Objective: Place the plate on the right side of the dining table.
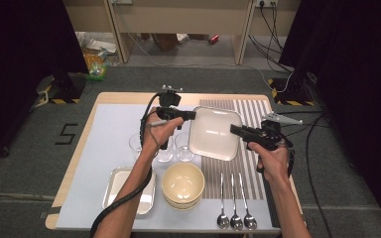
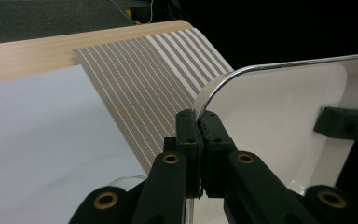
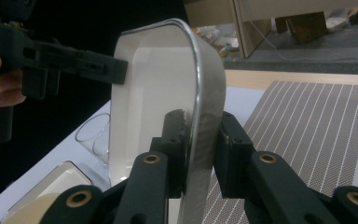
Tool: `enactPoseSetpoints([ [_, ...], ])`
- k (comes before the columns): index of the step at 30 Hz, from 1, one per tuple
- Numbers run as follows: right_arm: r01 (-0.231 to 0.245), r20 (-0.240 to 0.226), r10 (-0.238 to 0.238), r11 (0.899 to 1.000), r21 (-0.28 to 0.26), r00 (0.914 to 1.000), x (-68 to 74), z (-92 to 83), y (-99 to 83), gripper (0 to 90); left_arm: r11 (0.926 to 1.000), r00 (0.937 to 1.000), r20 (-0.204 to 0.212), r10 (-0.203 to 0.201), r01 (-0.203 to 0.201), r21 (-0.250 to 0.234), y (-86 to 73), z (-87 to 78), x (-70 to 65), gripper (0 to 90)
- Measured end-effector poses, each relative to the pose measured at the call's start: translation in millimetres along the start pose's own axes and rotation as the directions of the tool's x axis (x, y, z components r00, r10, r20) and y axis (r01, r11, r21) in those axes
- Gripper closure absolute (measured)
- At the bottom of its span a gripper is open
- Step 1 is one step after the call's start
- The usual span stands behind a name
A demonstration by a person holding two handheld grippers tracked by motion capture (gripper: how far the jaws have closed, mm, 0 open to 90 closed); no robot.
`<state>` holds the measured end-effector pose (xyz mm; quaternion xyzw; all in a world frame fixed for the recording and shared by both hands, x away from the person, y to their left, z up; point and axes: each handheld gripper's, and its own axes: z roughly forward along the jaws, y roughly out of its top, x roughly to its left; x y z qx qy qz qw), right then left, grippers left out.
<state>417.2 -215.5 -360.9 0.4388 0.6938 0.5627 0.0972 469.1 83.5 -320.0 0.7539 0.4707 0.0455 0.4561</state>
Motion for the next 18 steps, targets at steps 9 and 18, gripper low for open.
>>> enactPoseSetpoints([
  [9, 0.006, 0.010, -0.006, 1.000, -0.022, 0.9999, -10.3, -13.5, 3.1, 78.2, 0.9992, 0.9995, 0.009, 0.030, -0.030, 0.025, -0.9, 8.7, -11.0, 86.9],
  [18, -0.004, 0.060, 0.002, 1.000, 0.024, 0.9982, -30.2, -16.6, 3.2, 78.3, 0.9993, 0.9993, -0.016, 0.034, -0.034, 0.014, -2.1, -5.9, -6.7, 56.1],
])
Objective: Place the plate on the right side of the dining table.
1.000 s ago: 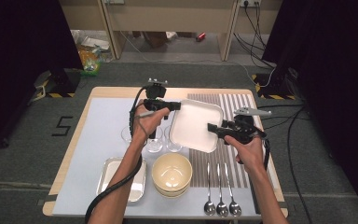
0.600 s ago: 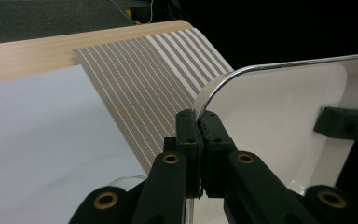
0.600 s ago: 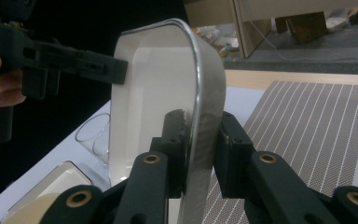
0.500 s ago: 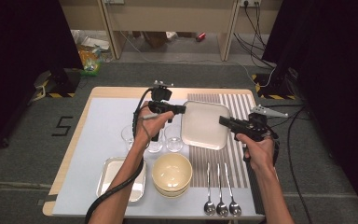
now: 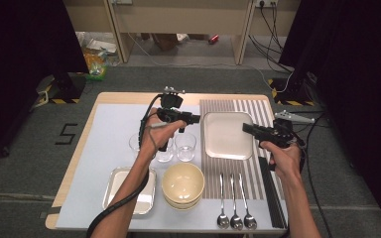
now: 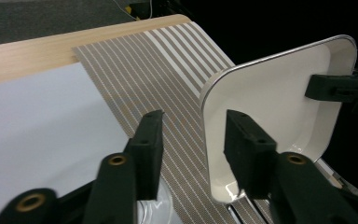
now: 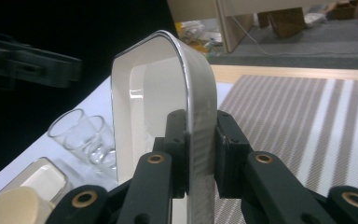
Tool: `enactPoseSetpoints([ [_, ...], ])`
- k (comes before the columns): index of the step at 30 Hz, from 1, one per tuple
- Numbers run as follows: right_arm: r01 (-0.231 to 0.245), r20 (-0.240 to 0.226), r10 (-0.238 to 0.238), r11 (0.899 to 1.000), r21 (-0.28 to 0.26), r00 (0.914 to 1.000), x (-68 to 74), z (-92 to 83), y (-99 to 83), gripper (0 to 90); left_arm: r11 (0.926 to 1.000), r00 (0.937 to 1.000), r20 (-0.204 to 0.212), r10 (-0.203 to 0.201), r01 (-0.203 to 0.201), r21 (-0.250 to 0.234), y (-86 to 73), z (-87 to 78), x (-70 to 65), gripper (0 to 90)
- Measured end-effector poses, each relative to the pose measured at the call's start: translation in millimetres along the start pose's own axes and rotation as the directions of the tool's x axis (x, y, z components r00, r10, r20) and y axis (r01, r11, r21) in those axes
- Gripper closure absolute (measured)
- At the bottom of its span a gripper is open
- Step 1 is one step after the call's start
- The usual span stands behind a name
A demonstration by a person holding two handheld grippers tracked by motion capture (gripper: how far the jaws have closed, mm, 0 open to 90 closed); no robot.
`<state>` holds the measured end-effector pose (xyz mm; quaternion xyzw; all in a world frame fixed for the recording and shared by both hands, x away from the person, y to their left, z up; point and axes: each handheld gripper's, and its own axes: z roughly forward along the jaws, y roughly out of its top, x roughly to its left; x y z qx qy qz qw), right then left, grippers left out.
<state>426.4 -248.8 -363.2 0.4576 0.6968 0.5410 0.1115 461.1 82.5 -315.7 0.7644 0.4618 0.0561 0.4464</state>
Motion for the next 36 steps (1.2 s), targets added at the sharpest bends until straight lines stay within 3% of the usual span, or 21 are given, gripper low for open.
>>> enactPoseSetpoints([
  [8, -0.018, 0.058, 0.015, 0.998, 0.058, 0.9982, -20.8, 3.1, -4.4, 78.2, 1.0000, 0.9981, -0.062, 0.000, 0.001, 0.009, -14.4, -31.1, 23.0, 41.8],
  [11, -0.028, 0.060, 0.023, 0.996, 0.088, 0.9980, -26.0, 6.5, -7.9, 78.2, 0.9999, 0.9952, -0.098, -0.008, 0.007, -0.011, -29.8, -55.3, 40.1, 37.8],
  [14, -0.044, 0.062, 0.037, 0.993, 0.107, 0.9974, -31.1, 11.5, -11.7, 78.2, 1.0000, 0.9873, -0.159, -0.003, 0.001, -0.008, -45.0, -72.3, 54.6, 30.1],
  [15, -0.052, 0.066, 0.045, 0.992, 0.115, 0.9968, -33.0, 13.2, -12.9, 78.2, 1.0000, 0.9873, -0.159, -0.003, 0.001, -0.008, -45.0, -72.3, 54.6, 27.8],
  [16, -0.057, 0.075, 0.049, 0.991, 0.120, 0.9960, -35.1, 15.3, -14.4, 78.2, 0.9998, 0.9797, -0.200, -0.016, 0.013, -0.017, -56.7, -81.3, 65.6, 25.1],
  [17, -0.057, 0.075, 0.049, 0.991, 0.120, 0.9960, -35.1, 15.3, -14.4, 78.2, 0.9998, 0.9797, -0.200, -0.016, 0.013, -0.017, -56.7, -81.3, 65.6, 22.6],
  [20, -0.087, 0.081, 0.076, 0.986, 0.142, 0.9939, -43.5, 21.3, -21.3, 78.2, 0.9989, 0.9682, -0.247, -0.040, 0.032, -0.034, -83.5, -96.8, 89.6, 17.3],
  [24, -0.106, 0.086, 0.093, 0.981, 0.163, 0.9920, -48.9, 25.4, -25.8, 78.2, 0.9971, 0.9556, -0.285, -0.073, 0.064, -0.041, -110.6, -108.8, 113.1, 16.7],
  [29, -0.132, 0.080, 0.120, 0.976, 0.171, 0.9896, -56.1, 29.5, -28.7, 78.1, 0.9930, 0.9304, -0.347, -0.118, 0.107, -0.051, -144.8, -121.9, 141.4, 16.7],
  [30, -0.132, 0.080, 0.120, 0.976, 0.171, 0.9896, -56.1, 29.5, -28.7, 78.1, 0.9930, 0.9304, -0.347, -0.118, 0.107, -0.051, -144.8, -121.9, 141.4, 16.7],
  [31, -0.146, 0.084, 0.133, 0.973, 0.178, 0.9876, -58.4, 30.1, -28.9, 77.9, 0.9905, 0.9161, -0.377, -0.137, 0.128, -0.049, -159.1, -125.6, 154.1, 16.7],
  [34, -0.152, 0.096, 0.136, 0.969, 0.194, 0.9861, -63.1, 31.4, -29.7, 76.7, 0.9866, 0.8944, -0.417, -0.162, 0.156, -0.048, -179.4, -130.9, 171.2, 16.7],
  [36, -0.165, 0.111, 0.144, 0.965, 0.206, 0.9833, -66.0, 32.4, -30.4, 76.0, 0.9830, 0.8859, -0.427, -0.182, 0.174, -0.059, -191.9, -133.5, 180.3, 16.7],
])
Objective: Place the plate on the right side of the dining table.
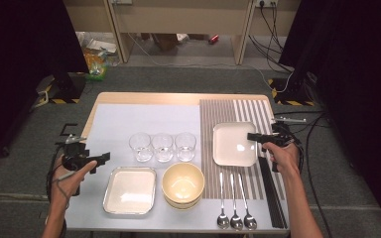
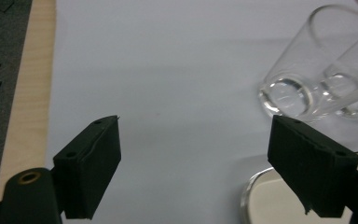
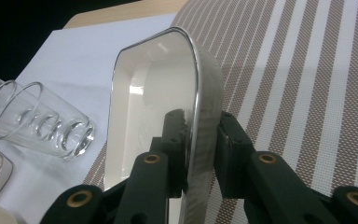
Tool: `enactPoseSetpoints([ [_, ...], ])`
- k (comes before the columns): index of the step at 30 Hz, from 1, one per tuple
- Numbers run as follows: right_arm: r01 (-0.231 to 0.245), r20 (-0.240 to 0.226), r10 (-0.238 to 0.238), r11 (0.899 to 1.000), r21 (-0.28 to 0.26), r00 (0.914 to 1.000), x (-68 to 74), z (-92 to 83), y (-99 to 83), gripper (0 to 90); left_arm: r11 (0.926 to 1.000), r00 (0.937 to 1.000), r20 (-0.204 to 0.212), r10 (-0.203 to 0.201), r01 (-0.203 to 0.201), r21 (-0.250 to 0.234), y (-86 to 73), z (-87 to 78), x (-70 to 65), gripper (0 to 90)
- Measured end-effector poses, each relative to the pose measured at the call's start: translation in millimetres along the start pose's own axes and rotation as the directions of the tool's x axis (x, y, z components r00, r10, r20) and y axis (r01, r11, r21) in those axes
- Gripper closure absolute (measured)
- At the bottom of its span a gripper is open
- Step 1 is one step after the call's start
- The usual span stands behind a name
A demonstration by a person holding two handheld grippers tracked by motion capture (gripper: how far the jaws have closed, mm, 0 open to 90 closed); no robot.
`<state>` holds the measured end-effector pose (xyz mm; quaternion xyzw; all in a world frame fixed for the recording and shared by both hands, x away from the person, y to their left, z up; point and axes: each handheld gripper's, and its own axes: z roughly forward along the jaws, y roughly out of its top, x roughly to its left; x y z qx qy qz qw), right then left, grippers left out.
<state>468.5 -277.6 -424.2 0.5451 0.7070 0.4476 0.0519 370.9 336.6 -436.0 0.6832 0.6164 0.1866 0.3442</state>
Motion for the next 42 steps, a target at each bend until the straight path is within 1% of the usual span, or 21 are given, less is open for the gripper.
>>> enactPoseSetpoints([
  [1, -0.005, 0.002, 0.005, 1.000, 0.004, 1.0000, -1.5, 0.8, -0.1, 75.6, 1.0000, 1.0000, 0.002, -0.005, 0.005, 0.004, -4.5, 0.9, 4.5, 16.8],
  [2, -0.005, 0.002, 0.005, 1.000, 0.004, 1.0000, -1.5, 0.8, -0.1, 75.6, 1.0000, 1.0000, 0.002, -0.005, 0.005, 0.004, -4.5, 0.9, 4.5, 16.7],
  [3, -0.016, 0.012, 0.016, 1.000, 0.011, 0.9998, -4.2, 2.6, -0.2, 75.0, 1.0000, 0.9999, -0.009, -0.006, 0.006, 0.004, -12.1, 2.1, 10.9, 16.8],
  [5, -0.020, 0.014, 0.019, 1.000, 0.016, 0.9997, -6.3, 3.9, -0.3, 74.6, 0.9999, 0.9998, -0.017, -0.011, 0.011, 0.007, -19.1, 4.2, 16.6, 16.8],
  [6, -0.020, 0.014, 0.019, 1.000, 0.016, 0.9997, -6.3, 3.9, -0.3, 74.6, 0.9999, 0.9998, -0.017, -0.011, 0.011, 0.007, -19.1, 4.2, 16.6, 16.8],
  [7, -0.029, 0.018, 0.029, 0.999, 0.022, 0.9994, -8.1, 5.2, -0.1, 74.2, 0.9999, 0.9996, -0.026, -0.011, 0.011, 0.002, -25.6, 7.2, 21.4, 17.1],
  [8, -0.029, 0.018, 0.029, 0.999, 0.022, 0.9994, -8.1, 5.2, -0.1, 74.2, 0.9999, 0.9996, -0.026, -0.011, 0.011, 0.002, -25.6, 7.2, 21.4, 17.2],
  [9, -0.033, 0.025, 0.033, 0.999, 0.029, 0.9992, -10.5, 6.6, -0.5, 73.4, 1.0000, 0.9992, -0.039, -0.006, 0.006, 0.007, -32.6, 10.8, 24.6, 17.2],
  [10, -0.041, 0.029, 0.040, 0.998, 0.038, 0.9988, -11.7, 7.3, -0.6, 73.4, 1.0000, 0.9992, -0.039, -0.006, 0.006, 0.007, -32.6, 10.8, 24.6, 17.2],
  [11, -0.045, 0.029, 0.044, 0.998, 0.045, 0.9986, -13.6, 7.9, -0.9, 72.6, 0.9999, 0.9988, -0.047, 0.010, -0.010, 0.009, -39.2, 14.5, 26.7, 17.2],
  [13, -0.047, 0.024, 0.046, 0.998, 0.052, 0.9986, -17.5, 8.9, -1.7, 72.2, 0.9994, 0.9975, -0.062, 0.033, -0.033, 0.012, -45.4, 18.6, 27.5, 17.2],
  [16, -0.057, 0.026, 0.056, 0.996, 0.064, 0.9981, -21.1, 10.8, -2.5, 71.3, 0.9984, 0.9958, -0.075, 0.053, -0.052, 0.022, -54.0, 26.5, 28.5, 17.2],
  [17, -0.061, 0.027, 0.059, 0.996, 0.070, 0.9979, -22.3, 11.3, -2.7, 71.1, 0.9982, 0.9956, -0.073, 0.059, -0.058, 0.014, -55.1, 26.6, 28.3, 15.4],
  [20, -0.066, 0.040, 0.063, 0.995, 0.080, 0.9972, -25.1, 14.2, -3.3, 69.8, 0.9969, 0.9936, -0.081, 0.079, -0.078, 0.014, -56.6, 26.1, 28.0, 16.6],
  [22, -0.074, 0.056, 0.069, 0.994, 0.083, 0.9960, -26.3, 17.2, -3.7, 69.1, 0.9949, 0.9906, -0.094, 0.100, -0.100, -0.004, -60.1, 27.7, 25.5, 15.3],
  [25, -0.087, 0.065, 0.081, 0.992, 0.090, 0.9945, -29.2, 21.0, -4.4, 68.5, 0.9941, 0.9914, -0.088, 0.097, -0.101, -0.041, -64.8, 27.4, 26.9, 14.6],
  [32, -0.124, 0.086, 0.115, 0.987, 0.105, 0.9896, -35.5, 29.7, -6.3, 67.3, 0.9936, 0.9908, -0.089, 0.102, -0.106, -0.039, -65.0, 27.5, 26.6, 14.3],
  [36, -0.125, 0.110, 0.112, 0.986, 0.114, 0.9876, -36.2, 34.3, -7.0, 66.3, 0.9939, 0.9911, -0.089, 0.099, -0.103, -0.040, -65.1, 27.4, 26.6, 14.4],
  [38, -0.116, 0.116, 0.103, 0.986, 0.116, 0.9879, -37.8, 35.7, -7.7, 66.0, 0.9938, 0.9911, -0.089, 0.099, -0.103, -0.041, -65.1, 27.5, 26.6, 14.4],
  [40, -0.122, 0.119, 0.108, 0.985, 0.120, 0.9870, -37.6, 36.4, -8.1, 65.7, 0.9939, 0.9911, -0.089, 0.098, -0.102, -0.041, -65.1, 27.5, 26.6, 14.4],
  [42, -0.114, 0.135, 0.096, 0.984, 0.134, 0.9862, -38.3, 39.1, -9.2, 65.3, 0.9939, 0.9912, -0.090, 0.098, -0.102, -0.042, -65.2, 27.5, 26.5, 14.3],
])
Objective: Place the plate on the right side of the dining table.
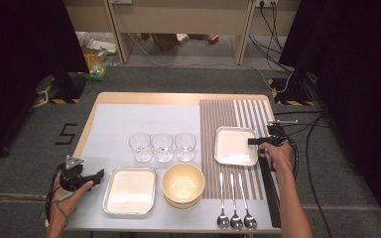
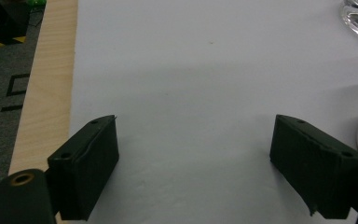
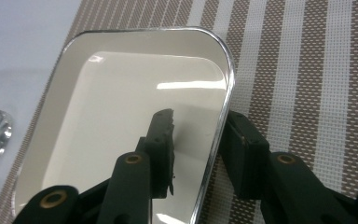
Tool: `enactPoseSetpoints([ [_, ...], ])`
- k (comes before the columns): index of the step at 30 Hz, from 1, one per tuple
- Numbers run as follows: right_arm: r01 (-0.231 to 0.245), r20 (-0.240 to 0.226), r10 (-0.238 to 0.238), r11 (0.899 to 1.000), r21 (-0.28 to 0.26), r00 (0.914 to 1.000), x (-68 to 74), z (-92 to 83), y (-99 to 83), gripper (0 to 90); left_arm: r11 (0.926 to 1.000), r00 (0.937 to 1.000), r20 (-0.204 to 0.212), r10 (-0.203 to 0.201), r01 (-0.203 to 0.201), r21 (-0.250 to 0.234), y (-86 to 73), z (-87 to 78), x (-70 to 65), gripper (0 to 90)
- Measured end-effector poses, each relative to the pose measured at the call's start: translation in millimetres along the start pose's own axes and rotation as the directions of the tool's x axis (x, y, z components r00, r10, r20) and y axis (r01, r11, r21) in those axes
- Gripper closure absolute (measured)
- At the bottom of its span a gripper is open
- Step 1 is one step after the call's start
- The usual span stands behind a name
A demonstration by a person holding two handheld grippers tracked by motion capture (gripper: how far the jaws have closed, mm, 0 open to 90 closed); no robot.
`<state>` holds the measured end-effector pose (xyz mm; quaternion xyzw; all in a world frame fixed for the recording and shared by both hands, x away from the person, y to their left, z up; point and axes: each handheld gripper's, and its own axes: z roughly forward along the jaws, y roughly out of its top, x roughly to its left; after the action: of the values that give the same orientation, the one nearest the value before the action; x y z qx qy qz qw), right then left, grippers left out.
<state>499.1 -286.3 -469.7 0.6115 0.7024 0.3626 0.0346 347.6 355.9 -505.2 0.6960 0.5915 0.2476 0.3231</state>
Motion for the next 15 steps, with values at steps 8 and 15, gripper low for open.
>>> enactPoseSetpoints([
  [8, 0.080, 0.080, -0.082, 0.996, 0.034, 0.9934, 5.3, 5.4, -1.3, 76.5, 1.0000, 1.0000, -0.001, 0.001, -0.001, -0.001, -0.1, 0.0, -0.1, 14.3],
  [15, 0.109, 0.108, -0.113, 0.993, 0.043, 0.9878, 10.0, 5.2, -2.4, 79.7, 1.0000, 1.0000, 0.001, 0.001, -0.001, -0.002, -0.3, 0.0, -0.1, 14.3],
])
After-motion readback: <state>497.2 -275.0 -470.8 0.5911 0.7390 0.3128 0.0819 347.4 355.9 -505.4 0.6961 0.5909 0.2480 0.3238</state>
